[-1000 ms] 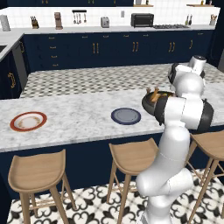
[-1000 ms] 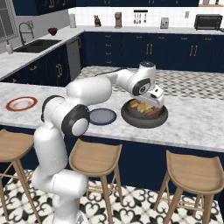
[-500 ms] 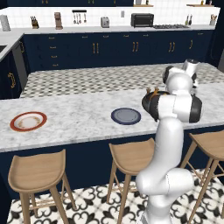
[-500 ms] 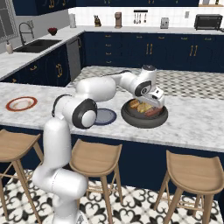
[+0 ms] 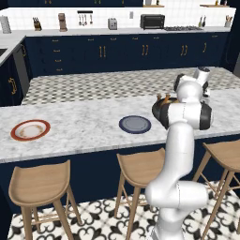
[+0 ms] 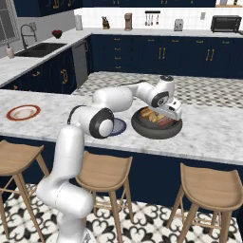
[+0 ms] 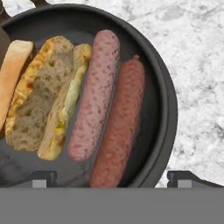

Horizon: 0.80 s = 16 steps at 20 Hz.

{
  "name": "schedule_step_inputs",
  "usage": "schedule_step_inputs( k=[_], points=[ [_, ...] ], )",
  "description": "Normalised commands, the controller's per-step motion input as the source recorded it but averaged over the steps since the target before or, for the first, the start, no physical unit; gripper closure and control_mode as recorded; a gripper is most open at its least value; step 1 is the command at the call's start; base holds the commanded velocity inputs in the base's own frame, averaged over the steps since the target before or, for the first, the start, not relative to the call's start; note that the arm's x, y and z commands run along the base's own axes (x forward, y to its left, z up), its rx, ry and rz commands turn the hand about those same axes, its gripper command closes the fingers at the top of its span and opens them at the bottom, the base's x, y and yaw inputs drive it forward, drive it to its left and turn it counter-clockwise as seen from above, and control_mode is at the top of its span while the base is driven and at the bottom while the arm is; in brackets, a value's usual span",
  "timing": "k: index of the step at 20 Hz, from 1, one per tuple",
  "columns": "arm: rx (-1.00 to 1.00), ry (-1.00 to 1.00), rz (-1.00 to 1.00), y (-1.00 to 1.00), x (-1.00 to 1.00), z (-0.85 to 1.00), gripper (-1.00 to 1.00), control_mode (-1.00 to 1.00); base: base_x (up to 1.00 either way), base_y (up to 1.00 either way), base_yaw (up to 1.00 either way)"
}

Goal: Place one bun and one sausage from the bowl on each plate.

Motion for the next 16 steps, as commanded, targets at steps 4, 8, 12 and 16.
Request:
schedule_step_inputs(
  k=[4, 8, 12, 16],
  points=[
    [0.00, 0.00, 0.00, 0.00, 0.00, -0.21, -1.00, -1.00, 0.00, 0.00, 0.00],
    [0.00, 0.02, 0.00, 0.00, 0.00, -0.34, -1.00, -1.00, 0.00, 0.00, 0.00],
    [0.00, 0.04, 0.00, 0.00, 0.00, -0.32, -1.00, -1.00, 0.00, 0.00, 0.00],
    [0.00, 0.03, 0.00, 0.00, 0.03, -0.27, -1.00, -1.00, 0.00, 0.00, 0.00]
  ],
)
